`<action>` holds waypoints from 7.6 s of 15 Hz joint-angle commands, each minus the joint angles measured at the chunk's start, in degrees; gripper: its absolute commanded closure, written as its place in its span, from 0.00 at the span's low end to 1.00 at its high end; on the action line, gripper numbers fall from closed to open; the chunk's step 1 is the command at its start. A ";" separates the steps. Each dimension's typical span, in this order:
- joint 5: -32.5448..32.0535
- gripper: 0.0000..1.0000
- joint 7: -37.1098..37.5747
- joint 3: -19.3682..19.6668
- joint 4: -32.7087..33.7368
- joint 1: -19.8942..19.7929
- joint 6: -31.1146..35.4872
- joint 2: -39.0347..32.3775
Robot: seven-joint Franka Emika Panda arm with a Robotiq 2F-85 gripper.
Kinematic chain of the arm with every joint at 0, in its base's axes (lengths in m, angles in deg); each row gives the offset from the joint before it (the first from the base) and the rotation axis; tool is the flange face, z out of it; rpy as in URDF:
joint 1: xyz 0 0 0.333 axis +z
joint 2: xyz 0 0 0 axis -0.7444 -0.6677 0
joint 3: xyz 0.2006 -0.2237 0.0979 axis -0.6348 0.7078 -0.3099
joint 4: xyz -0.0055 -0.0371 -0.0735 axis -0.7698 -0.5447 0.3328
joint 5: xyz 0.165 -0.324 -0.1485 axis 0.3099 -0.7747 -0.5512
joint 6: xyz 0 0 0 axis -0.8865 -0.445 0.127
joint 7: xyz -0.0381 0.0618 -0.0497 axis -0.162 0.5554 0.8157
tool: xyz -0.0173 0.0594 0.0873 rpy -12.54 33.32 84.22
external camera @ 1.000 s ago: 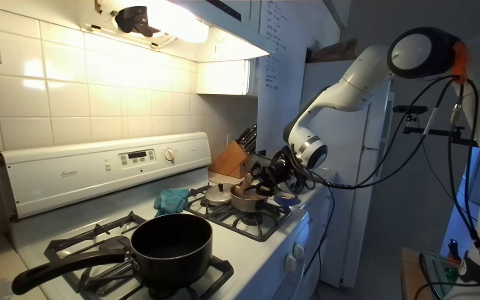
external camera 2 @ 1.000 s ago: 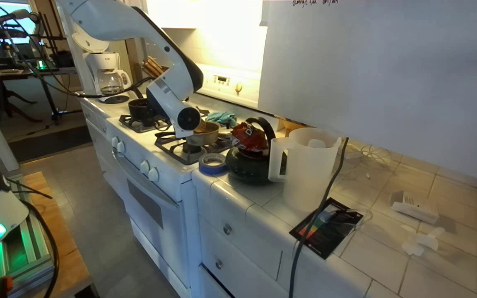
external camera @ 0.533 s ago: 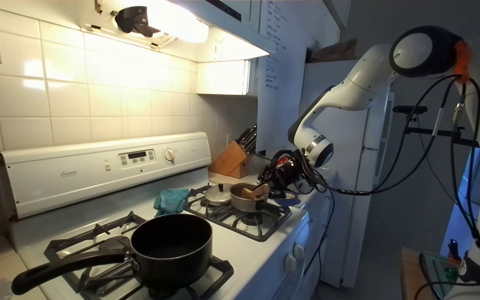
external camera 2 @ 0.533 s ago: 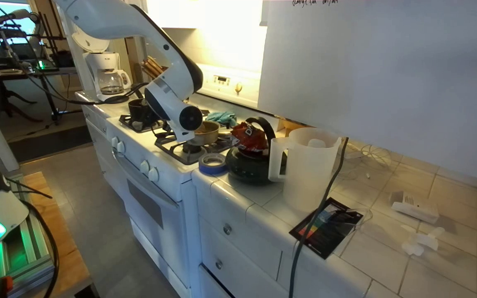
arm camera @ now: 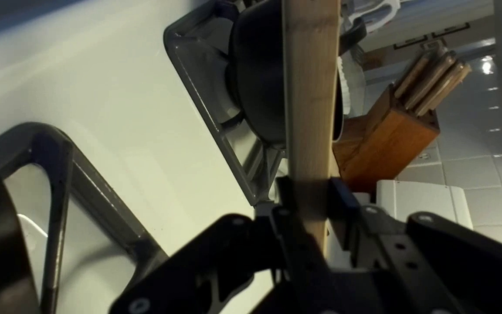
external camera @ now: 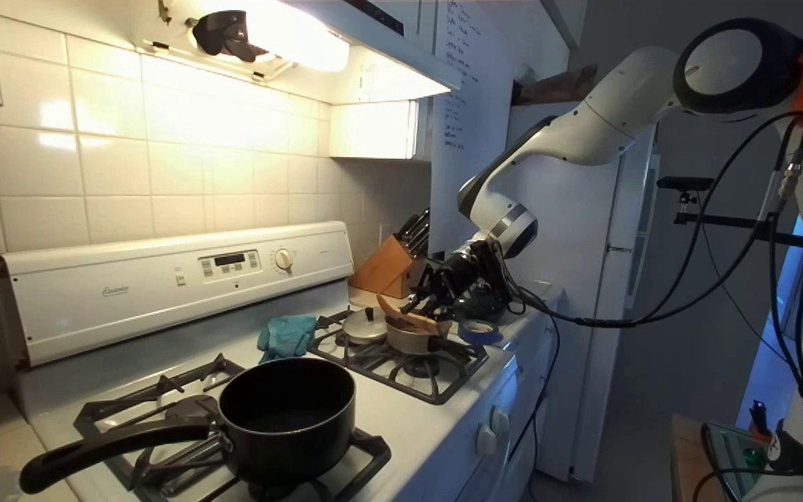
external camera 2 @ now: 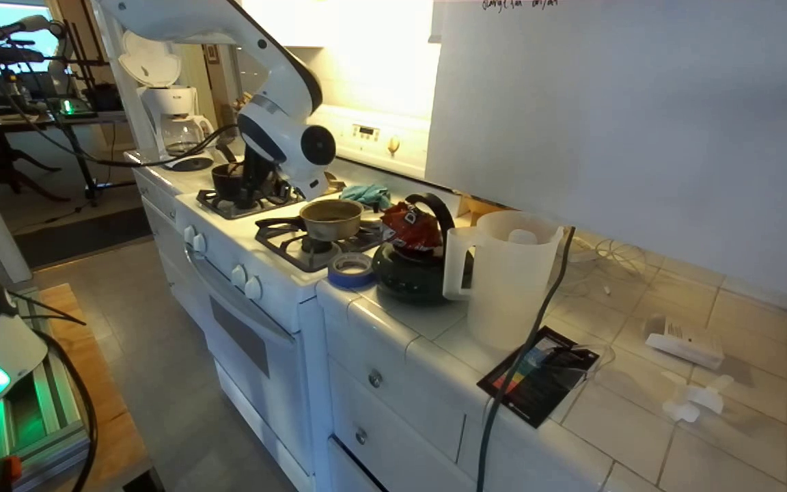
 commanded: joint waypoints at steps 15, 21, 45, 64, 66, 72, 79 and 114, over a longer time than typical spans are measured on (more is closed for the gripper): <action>-43.92 0.94 1.24 -11.16 2.41 8.01 31.55 -5.17; -52.82 0.94 3.03 -17.95 5.48 6.82 46.65 -9.11; -42.74 0.00 4.81 -25.36 6.88 -8.02 77.95 -9.00; -73.33 0.00 16.67 -9.26 31.27 -0.24 57.70 -24.18; -72.79 0.01 17.23 -9.99 33.01 -0.42 56.34 -25.42; -72.68 0.50 19.59 -9.86 34.26 0.02 56.61 -26.49; -73.15 0.49 22.46 -6.73 32.83 0.23 57.19 -25.64; -72.33 0.93 41.12 0.80 22.45 9.22 60.62 -20.03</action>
